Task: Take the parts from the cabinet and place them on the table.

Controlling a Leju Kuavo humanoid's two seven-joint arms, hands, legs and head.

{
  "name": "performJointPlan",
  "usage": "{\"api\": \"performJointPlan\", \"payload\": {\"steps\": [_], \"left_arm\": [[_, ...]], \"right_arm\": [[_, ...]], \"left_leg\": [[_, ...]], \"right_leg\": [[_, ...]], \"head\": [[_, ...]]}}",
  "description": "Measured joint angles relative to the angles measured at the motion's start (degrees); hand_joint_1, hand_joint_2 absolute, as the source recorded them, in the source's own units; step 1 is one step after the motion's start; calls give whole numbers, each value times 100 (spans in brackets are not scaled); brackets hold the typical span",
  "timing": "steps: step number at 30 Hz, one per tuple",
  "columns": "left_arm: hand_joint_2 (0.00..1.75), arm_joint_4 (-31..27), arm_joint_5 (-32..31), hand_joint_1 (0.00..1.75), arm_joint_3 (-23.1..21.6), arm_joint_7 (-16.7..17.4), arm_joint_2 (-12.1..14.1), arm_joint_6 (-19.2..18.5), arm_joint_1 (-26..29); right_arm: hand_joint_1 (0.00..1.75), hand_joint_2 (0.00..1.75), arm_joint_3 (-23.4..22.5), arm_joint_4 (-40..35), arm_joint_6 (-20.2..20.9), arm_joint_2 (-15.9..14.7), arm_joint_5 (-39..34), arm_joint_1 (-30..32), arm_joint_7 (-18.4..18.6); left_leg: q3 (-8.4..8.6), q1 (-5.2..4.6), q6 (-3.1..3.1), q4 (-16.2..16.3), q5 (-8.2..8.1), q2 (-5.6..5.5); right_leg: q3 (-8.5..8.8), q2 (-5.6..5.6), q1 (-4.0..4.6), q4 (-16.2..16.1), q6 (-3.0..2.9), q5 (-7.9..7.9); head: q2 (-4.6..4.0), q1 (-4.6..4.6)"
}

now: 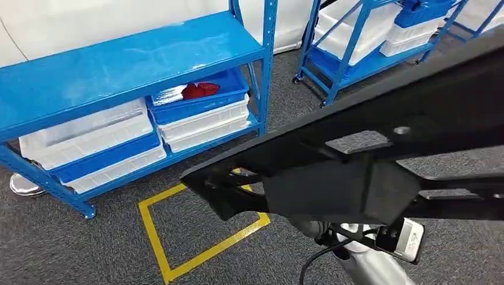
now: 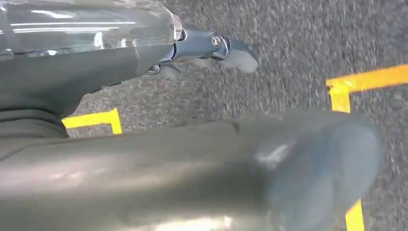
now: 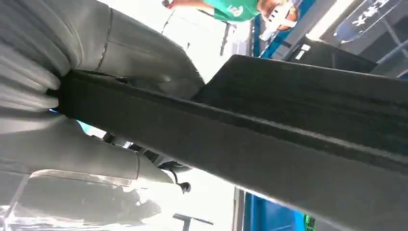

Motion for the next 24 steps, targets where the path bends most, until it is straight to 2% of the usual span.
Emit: {"api": "performJointPlan", "payload": {"steps": [1, 2, 4, 5, 6, 7, 8, 10, 11, 12, 13, 14, 15, 16, 17, 20, 21, 22, 23, 24], "left_arm": [[0, 0, 37, 0, 13, 0, -9, 44, -1], [0, 0, 46, 0, 22, -2, -15, 87, -2], [0, 0, 90, 0, 77, -9, -17, 164, -1], [0, 0, 94, 0, 96, -9, -17, 177, -7], [0, -2, 96, 0, 105, -15, -15, 177, -11], [0, -2, 96, 0, 109, -28, -17, 166, -11], [0, -2, 94, 0, 118, -31, -22, 159, -8], [0, -2, 100, 0, 138, -33, -20, 153, 8], [0, -2, 100, 0, 142, -31, -22, 153, 17], [0, 0, 98, 0, 144, -31, -22, 151, 22], [0, -2, 94, 0, 144, -28, -22, 151, 21], [0, -2, 92, 0, 144, -26, -22, 155, 19], [0, -2, 89, 0, 144, -26, -15, 162, 19], [0, -2, 72, 0, 146, -24, -2, 153, 22], [0, -2, 35, 0, 144, -13, 13, 131, 22], [0, -13, 35, 0, 146, 109, 81, 81, 20], [0, -13, 41, 0, 146, 151, 81, 94, 10], [0, -15, 50, 0, 155, 229, 83, 144, -2], [0, -20, 61, 0, 168, 280, 90, 199, -2], [0, -31, 61, 0, 192, 321, 92, 236, 2]], "right_arm": [[175, 175, 52, 20, 28, 0, -13, -58, 0], [175, 175, 96, 35, 57, 0, -24, -86, 0], [175, 175, 135, 44, 120, -24, -72, -104, 2], [175, 175, 144, 44, 137, -31, -76, -120, 4], [175, 175, 157, 44, 144, -42, -81, -140, 7], [175, 175, 168, 44, 146, -72, -96, -177, 9], [175, 175, 177, 46, 159, -83, -103, -200, 9], [175, 175, 196, 50, 168, -153, -107, -201, 11], [175, 175, 218, 61, 168, -197, -107, -201, 11], [175, 175, 229, 74, 172, -253, -107, -200, 11], [175, 175, 229, 81, 177, -300, -118, -202, 11], [175, 175, 231, 87, 183, -352, -146, -206, 9], [175, 175, 229, 90, 192, -408, -162, -215, 7], [175, 175, 229, 90, 146, -457, -131, -215, 7], [175, 175, 225, 90, 89, -499, -43, -215, 7], [175, 175, 194, 76, 72, -542, 114, -112, 22], [175, 175, 181, 76, 105, -544, 123, -116, 31], [175, 175, 162, 83, 131, -544, 125, -126, 41], [175, 175, 148, 103, 157, -544, 118, -163, 44], [175, 175, 129, 140, 175, -544, 101, -178, 44]], "left_leg": [[-14, -32, -27, 21, -17, 38], [-35, -49, -52, 54, -29, 58], [-29, -33, -109, 30, -13, 130], [-24, -42, -137, 29, -14, 160], [-48, -37, -172, 57, -60, 133], [-98, -22, -215, 243, -210, -21], [-260, -12, -240, 604, -432, -98], [-685, 12, -280, 1530, -844, -149], [-826, 12, -285, 1824, -905, -151], [-824, 12, -278, 1813, -819, -152], [-690, 12, -262, 1526, -613, -159], [-480, 12, -241, 1099, -376, -177], [-184, 12, -207, 500, -99, -271], [-7, 12, -162, 95, -51, -503], [34, 9, -153, 4, -67, -543], [35, -32, -83, -1, -36, -434], [54, 33, -34, -104, 29, -383], [72, 28, -8, -146, 60, -313], [62, 26, 25, -156, 75, -261], [47, 16, 24, -155, 76, -209]], "right_leg": [[139, -183, 50, -279, -35, -91], [114, -142, 72, -312, -93, -51], [82, -58, 83, -304, -151, -44], [77, -22, 74, -330, -185, -23], [102, 3, 27, -372, -236, 14], [101, 22, 20, -382, -261, 25], [91, 45, 21, -382, -279, 33], [69, 122, 32, -375, -290, 40], [59, 160, 35, -367, -291, 42], [59, 204, 37, -359, -289, 43], [60, 244, 38, -348, -287, 44], [64, 287, 39, -343, -284, 44], [70, 334, 39, -340, -277, 47], [64, 372, 25, -343, -260, 57], [36, 418, 53, -324, -214, 66], [13, 525, 7, -371, -107, 120], [6, 556, 39, -359, -66, 121], [-60, 384, 38, -241, -60, 8], [-209, 269, 30, 77, -50, -218], [-417, 207, 13, 532, -39, -458]], "head": [[0, 0], [0, -2], [0, 0], [0, 0], [0, 0], [0, 0], [0, 0], [0, 0], [0, 0], [0, 0], [0, 0], [0, 0], [0, 0], [0, 0], [0, 0], [0, 0], [0, 0], [0, 2], [0, 0], [0, 2]]}}
